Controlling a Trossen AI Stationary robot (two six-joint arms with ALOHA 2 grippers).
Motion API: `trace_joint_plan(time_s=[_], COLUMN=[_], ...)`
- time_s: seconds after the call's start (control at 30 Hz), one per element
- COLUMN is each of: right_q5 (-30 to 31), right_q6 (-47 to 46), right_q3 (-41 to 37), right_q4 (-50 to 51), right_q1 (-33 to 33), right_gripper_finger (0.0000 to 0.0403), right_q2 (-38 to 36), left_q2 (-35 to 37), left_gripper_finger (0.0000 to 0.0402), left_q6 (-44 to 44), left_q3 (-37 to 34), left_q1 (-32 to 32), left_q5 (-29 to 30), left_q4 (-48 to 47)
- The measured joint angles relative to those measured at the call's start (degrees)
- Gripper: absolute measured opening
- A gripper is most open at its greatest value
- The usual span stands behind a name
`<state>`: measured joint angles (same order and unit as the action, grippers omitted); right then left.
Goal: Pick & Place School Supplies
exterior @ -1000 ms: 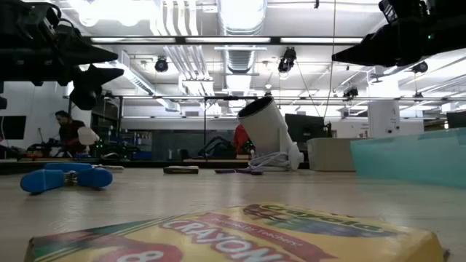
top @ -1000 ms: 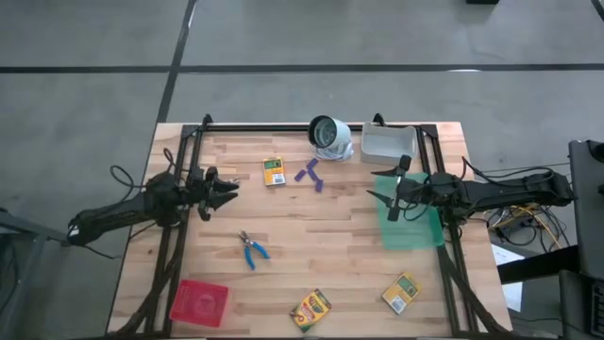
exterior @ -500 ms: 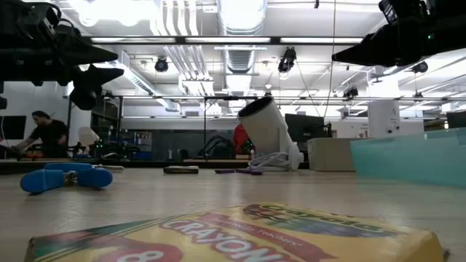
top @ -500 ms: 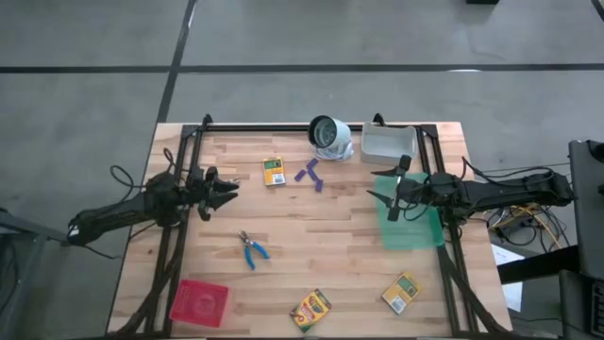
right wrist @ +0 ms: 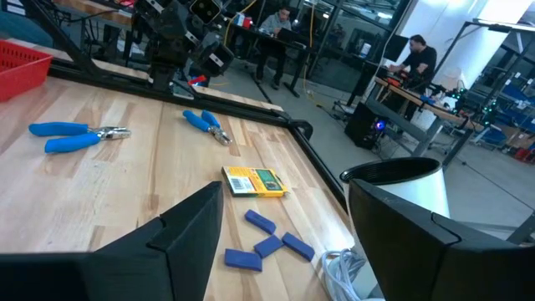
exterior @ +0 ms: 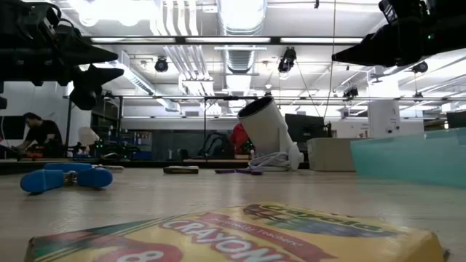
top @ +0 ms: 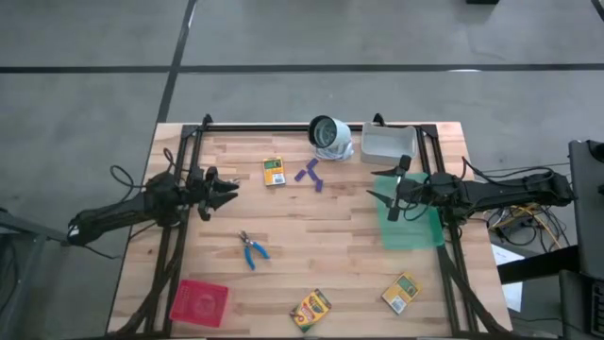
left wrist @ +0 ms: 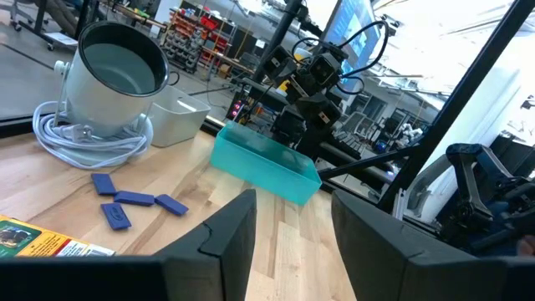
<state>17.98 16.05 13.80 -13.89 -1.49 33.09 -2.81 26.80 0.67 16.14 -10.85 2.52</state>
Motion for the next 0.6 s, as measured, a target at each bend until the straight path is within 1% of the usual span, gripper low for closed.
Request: trace_joint_plan(time_s=[0.27, 0.6], right_q5=[0.0, 0.0], right_q6=[0.0, -0.02], right_q3=[0.02, 0.02], right_q4=[0.0, 0.0], right_q1=[-0.01, 0.0], right_gripper_finger=[0.0249, 0.0256], right_q2=[0.02, 0.02], left_q2=[0.0, -0.02], left_gripper_finger=[0.0163, 0.0163], left_q6=[0.01, -0.01], left_q3=[0.0, 0.0], left_q1=[0.0, 0.0], left_q5=[0.0, 0.0], left_q4=[0.0, 0.0])
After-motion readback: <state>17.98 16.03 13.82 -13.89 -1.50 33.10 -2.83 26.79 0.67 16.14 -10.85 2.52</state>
